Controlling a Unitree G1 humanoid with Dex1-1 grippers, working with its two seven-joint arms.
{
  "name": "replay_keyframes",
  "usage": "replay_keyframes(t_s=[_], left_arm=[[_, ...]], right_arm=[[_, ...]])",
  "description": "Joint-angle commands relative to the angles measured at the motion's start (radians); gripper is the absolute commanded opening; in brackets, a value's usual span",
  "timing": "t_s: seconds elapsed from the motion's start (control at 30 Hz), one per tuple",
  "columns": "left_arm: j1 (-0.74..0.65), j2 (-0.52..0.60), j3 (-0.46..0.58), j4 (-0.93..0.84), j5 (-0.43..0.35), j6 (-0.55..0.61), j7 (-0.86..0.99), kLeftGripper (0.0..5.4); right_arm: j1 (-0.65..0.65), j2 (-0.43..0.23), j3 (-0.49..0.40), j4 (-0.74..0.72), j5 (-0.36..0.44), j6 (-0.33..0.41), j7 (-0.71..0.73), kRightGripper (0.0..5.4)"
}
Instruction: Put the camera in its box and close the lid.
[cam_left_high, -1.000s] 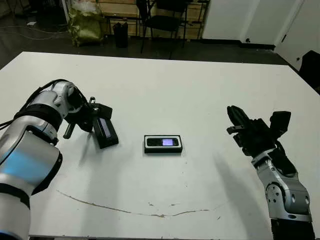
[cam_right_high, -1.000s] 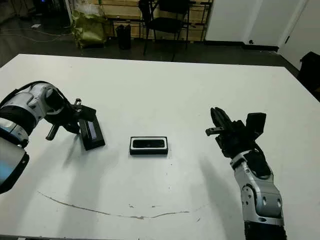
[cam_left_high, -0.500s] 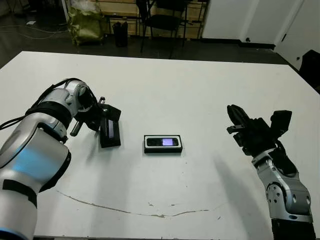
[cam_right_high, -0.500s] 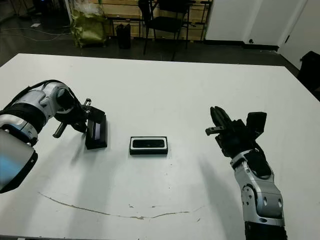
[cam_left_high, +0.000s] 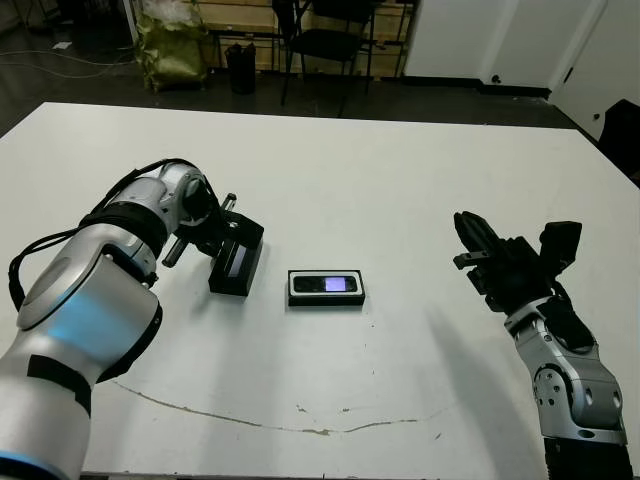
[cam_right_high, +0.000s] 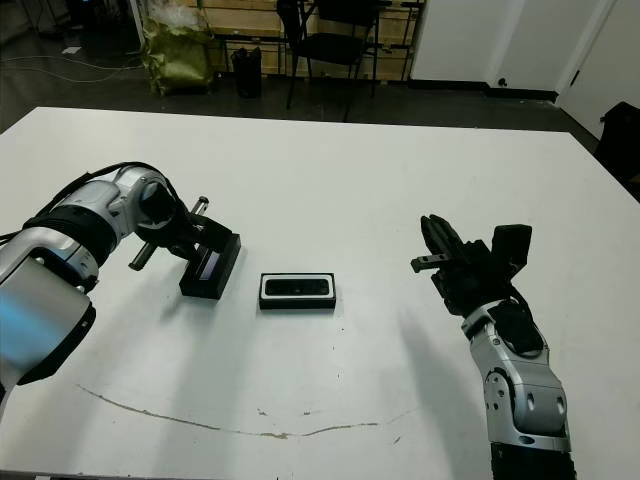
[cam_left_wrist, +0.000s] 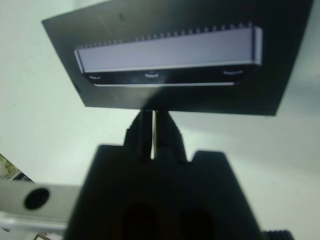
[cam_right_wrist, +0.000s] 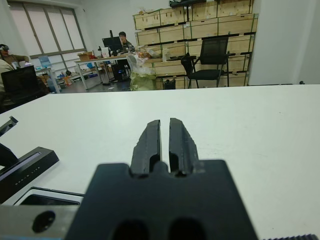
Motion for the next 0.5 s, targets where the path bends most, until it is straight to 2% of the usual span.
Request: replay_keyframes(t_s=[0.03, 0.3, 0.5], left_arm=[[-0.010, -0.017, 0.002, 0.017, -0.004, -0.011, -0.019, 0.01], [-0.016, -0.022, -0.011, 0.013, 0.013, -0.031, 0.010, 0.01], [-0.019, -0.019, 0.004, 0.017, 0.007, 0.002, 0.028, 0.01]], right_arm=[[0.005, -0.008, -0.002, -0.001, 0.000, 0.018, -0.008, 0.00], [0.008, -0.001, -0.005, 0.013, 0.000, 0.010, -0.011, 0.00], [0.009, 0.000, -0.006, 0.018, 0.005, 0.008, -0.007, 0.00]])
